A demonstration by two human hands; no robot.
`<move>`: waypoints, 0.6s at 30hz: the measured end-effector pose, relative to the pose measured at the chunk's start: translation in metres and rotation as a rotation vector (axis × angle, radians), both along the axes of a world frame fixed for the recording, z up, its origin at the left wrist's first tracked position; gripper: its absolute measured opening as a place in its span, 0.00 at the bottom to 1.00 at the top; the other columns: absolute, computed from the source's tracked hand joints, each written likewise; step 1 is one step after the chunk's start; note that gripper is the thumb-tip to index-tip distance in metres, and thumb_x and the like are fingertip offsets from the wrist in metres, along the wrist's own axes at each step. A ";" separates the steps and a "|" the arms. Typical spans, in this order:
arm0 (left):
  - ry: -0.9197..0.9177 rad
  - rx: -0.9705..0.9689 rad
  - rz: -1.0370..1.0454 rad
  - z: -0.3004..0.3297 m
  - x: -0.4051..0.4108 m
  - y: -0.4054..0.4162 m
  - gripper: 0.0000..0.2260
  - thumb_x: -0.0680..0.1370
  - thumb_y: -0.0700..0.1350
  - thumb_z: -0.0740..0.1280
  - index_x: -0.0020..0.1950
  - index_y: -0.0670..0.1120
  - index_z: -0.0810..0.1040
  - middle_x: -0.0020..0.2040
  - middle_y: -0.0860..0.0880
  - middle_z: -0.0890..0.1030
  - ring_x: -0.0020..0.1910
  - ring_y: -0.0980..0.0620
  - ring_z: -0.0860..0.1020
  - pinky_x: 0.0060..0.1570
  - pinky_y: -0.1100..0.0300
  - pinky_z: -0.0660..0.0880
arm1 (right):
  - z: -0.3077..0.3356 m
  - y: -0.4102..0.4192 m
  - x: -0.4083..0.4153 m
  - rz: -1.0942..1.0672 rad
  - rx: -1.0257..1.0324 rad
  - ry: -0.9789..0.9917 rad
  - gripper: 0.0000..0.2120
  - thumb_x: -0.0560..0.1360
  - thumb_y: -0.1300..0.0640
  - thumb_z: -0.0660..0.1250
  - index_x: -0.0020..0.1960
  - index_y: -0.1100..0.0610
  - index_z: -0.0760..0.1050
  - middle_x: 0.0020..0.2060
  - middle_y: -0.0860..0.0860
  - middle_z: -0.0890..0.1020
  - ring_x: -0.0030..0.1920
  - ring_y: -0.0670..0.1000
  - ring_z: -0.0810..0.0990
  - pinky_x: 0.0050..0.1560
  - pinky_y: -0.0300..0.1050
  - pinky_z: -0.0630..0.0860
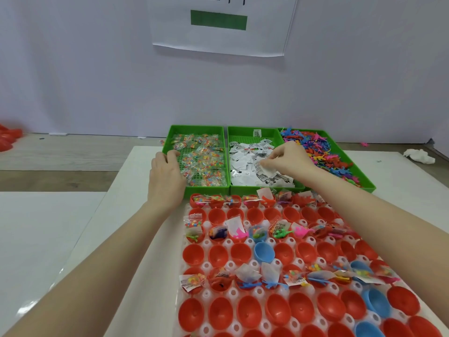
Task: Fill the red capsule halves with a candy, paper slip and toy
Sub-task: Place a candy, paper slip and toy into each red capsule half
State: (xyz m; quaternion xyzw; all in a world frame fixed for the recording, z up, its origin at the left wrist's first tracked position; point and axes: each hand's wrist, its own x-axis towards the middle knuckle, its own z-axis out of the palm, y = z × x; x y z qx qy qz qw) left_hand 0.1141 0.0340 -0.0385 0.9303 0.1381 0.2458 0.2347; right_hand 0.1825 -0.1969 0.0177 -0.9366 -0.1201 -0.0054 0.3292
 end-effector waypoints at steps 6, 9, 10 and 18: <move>-0.028 -0.017 0.005 -0.001 0.001 0.000 0.19 0.75 0.29 0.56 0.66 0.36 0.65 0.60 0.36 0.69 0.59 0.40 0.66 0.55 0.54 0.63 | 0.004 -0.013 -0.007 -0.034 -0.072 -0.301 0.09 0.72 0.49 0.68 0.40 0.53 0.83 0.25 0.41 0.72 0.29 0.45 0.68 0.31 0.39 0.63; -0.058 -0.066 -0.011 0.000 0.002 0.001 0.17 0.77 0.30 0.57 0.65 0.36 0.66 0.60 0.37 0.70 0.59 0.41 0.67 0.54 0.56 0.63 | 0.008 -0.017 -0.013 -0.110 0.030 -0.397 0.08 0.70 0.48 0.71 0.37 0.52 0.81 0.24 0.40 0.68 0.29 0.40 0.66 0.30 0.38 0.60; -0.081 -0.100 -0.015 0.000 0.002 0.001 0.15 0.78 0.31 0.57 0.64 0.36 0.67 0.60 0.37 0.70 0.59 0.42 0.68 0.53 0.58 0.63 | 0.010 -0.018 -0.016 -0.122 0.092 -0.383 0.08 0.69 0.48 0.72 0.37 0.52 0.81 0.24 0.40 0.69 0.29 0.40 0.66 0.31 0.38 0.61; -0.329 -0.893 -0.029 0.041 -0.036 -0.011 0.11 0.74 0.41 0.69 0.55 0.39 0.80 0.45 0.46 0.83 0.43 0.55 0.78 0.43 0.69 0.73 | 0.049 -0.014 -0.082 -0.122 0.771 0.187 0.08 0.69 0.55 0.72 0.37 0.58 0.78 0.15 0.44 0.62 0.17 0.43 0.57 0.22 0.30 0.60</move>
